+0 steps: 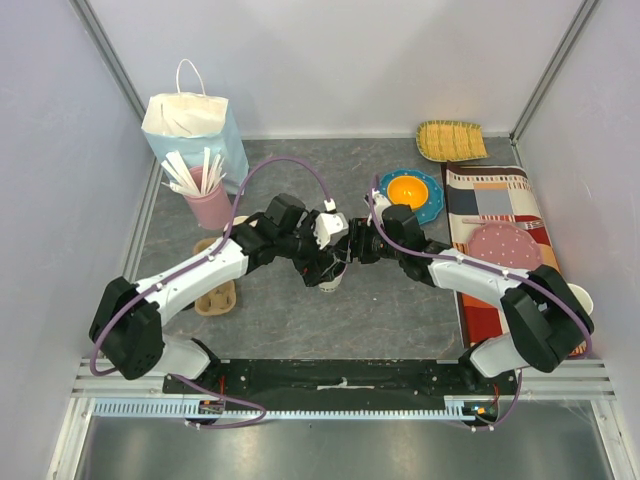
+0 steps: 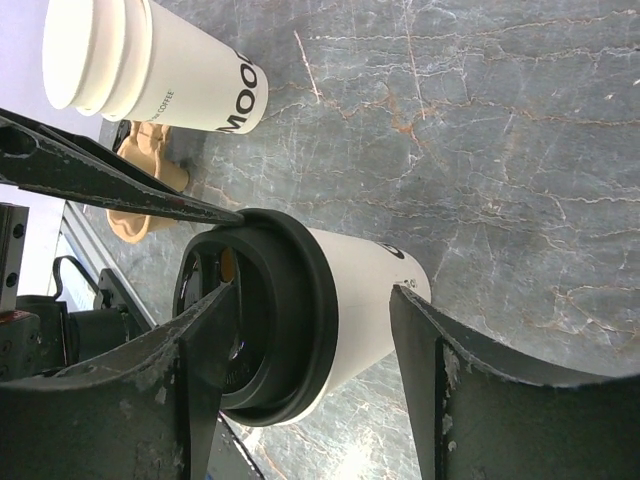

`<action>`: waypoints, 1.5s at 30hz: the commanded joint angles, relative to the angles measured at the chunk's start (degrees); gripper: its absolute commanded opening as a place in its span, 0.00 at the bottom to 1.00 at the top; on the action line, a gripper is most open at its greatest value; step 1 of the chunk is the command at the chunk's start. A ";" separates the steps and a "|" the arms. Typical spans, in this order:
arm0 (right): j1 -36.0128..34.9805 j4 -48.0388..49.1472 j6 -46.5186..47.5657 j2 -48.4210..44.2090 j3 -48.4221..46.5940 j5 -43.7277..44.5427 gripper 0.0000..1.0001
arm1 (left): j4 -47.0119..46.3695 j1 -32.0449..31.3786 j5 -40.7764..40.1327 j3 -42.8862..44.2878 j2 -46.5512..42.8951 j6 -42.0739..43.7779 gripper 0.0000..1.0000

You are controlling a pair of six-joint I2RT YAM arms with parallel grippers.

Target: Pack the takeout coffee

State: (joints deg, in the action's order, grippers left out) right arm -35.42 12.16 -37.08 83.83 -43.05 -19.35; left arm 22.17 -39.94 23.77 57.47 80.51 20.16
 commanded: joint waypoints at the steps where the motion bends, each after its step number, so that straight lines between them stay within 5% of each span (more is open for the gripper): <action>1: -0.18 -2.76 2.98 -2.01 -2.83 1.34 0.72 | 2.08 -0.22 1.10 2.12 -1.85 2.77 1.00; 16: -0.09 -9.79 7.11 -6.13 -6.88 4.58 0.86 | 5.24 -0.22 1.98 4.31 -2.11 3.13 1.00; 23: 0.26 -11.64 3.95 -8.16 -3.89 4.50 0.66 | 4.28 -0.22 2.60 3.35 -1.41 2.87 0.95; 31: 0.26 -13.47 1.66 -10.44 -0.90 6.26 0.56 | 4.19 -0.22 1.19 3.17 -1.32 3.13 0.94; 36: 0.35 -10.42 1.92 -13.25 1.82 5.20 0.79 | 4.28 -0.22 0.93 3.35 -2.37 3.04 0.97; 41: 2.98 -5.77 12.28 -18.00 3.67 -1.79 0.98 | 4.28 -0.13 -0.04 4.66 -3.08 3.13 1.00; 45: 5.01 -5.13 17.04 -17.57 2.89 -4.29 0.98 | 4.37 -0.05 1.19 4.75 -3.78 3.13 1.00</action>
State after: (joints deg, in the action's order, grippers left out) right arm -31.86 2.76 -27.20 66.63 -39.75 -19.55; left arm 27.33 -39.94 24.08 59.75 78.96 21.56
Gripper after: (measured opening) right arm 0.979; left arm 0.993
